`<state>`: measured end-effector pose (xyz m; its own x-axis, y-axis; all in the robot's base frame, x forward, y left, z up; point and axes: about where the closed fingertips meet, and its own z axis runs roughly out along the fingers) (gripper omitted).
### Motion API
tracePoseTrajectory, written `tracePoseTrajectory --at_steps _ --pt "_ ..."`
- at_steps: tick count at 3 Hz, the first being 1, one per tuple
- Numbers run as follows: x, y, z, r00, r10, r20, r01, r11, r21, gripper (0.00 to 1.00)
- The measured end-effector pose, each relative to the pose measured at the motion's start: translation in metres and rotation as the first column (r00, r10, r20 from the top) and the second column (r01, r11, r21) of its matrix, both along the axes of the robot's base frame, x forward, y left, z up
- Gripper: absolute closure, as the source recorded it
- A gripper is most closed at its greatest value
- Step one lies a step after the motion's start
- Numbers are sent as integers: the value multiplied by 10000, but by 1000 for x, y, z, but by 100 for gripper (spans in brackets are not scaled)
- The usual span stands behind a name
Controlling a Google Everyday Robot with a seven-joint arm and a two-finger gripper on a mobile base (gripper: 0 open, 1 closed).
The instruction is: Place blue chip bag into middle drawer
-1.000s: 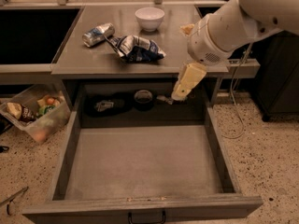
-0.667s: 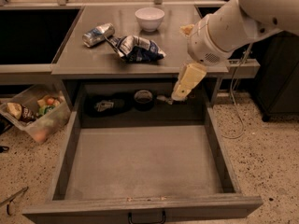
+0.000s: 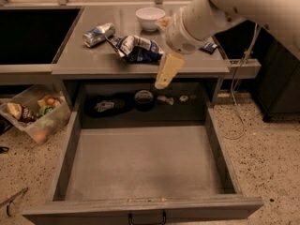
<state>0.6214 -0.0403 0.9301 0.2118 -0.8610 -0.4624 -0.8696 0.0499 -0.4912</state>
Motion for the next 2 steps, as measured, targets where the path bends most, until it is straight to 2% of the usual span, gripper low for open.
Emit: tracePoseTrajectory --at_steps 2 --pt "75 60 -6 9912 1312 196 -1313 9913 62 0"
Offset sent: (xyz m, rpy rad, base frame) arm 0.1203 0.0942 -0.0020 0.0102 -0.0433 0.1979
